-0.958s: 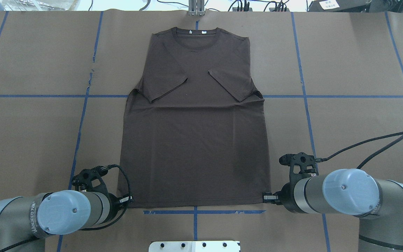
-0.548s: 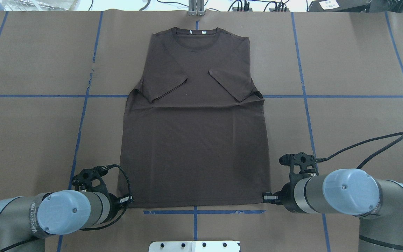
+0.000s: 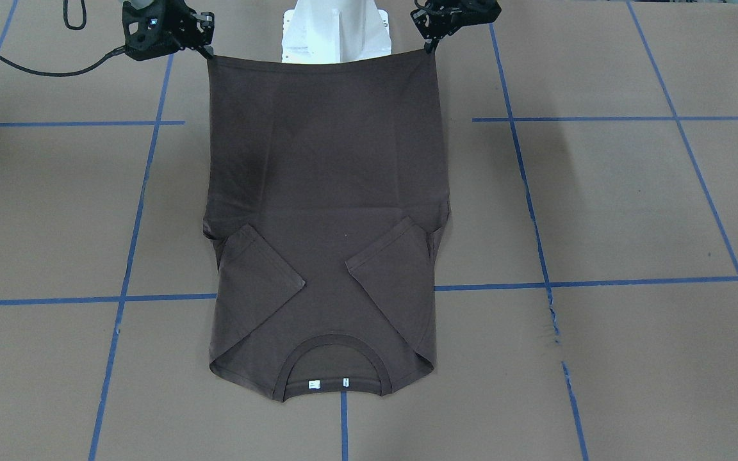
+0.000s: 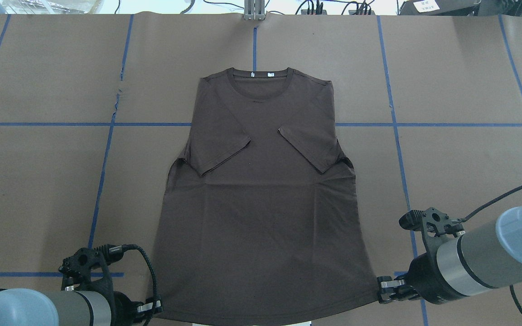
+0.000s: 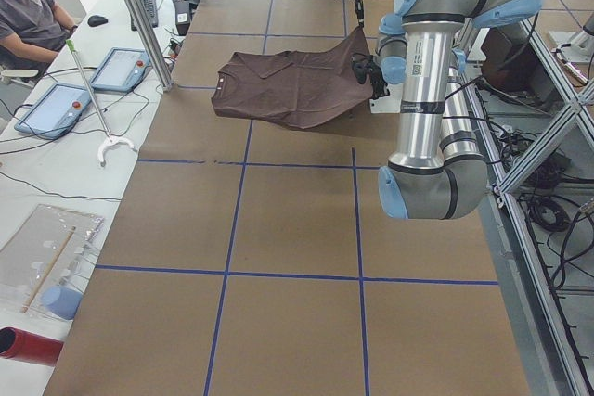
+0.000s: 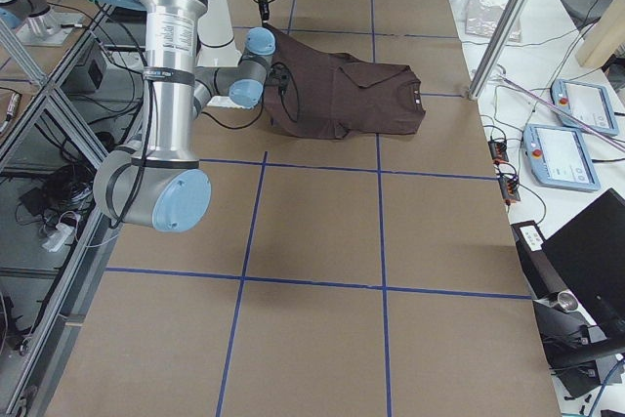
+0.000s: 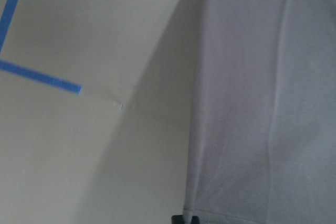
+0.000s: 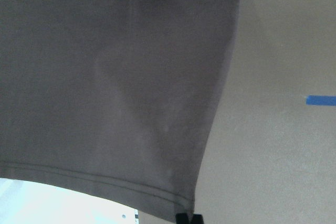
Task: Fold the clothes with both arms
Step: 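Lift the hem and fold it up toward the collar with both grippers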
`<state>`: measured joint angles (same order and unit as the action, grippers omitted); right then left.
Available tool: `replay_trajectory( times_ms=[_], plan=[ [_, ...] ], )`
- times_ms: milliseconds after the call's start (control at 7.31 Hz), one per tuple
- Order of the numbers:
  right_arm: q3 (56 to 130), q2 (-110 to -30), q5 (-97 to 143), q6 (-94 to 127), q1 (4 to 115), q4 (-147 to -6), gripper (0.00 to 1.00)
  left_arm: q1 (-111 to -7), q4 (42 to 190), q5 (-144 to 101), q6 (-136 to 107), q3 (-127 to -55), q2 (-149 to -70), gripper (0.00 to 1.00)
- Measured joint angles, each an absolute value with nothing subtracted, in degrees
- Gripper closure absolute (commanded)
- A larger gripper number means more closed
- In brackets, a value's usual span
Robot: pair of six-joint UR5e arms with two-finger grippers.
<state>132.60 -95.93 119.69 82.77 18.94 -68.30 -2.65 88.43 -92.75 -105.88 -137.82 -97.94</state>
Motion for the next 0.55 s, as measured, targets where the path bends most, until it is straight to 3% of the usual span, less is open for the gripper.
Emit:
replay_trajectory(
  times_ms=[548],
  plan=[
    [126.4,-87.6,120.4,81.8,33.4,-68.2,1.0,-13.3,87.7,-95.8,-98.1,-137.1,-100.5,1.0]
  ],
)
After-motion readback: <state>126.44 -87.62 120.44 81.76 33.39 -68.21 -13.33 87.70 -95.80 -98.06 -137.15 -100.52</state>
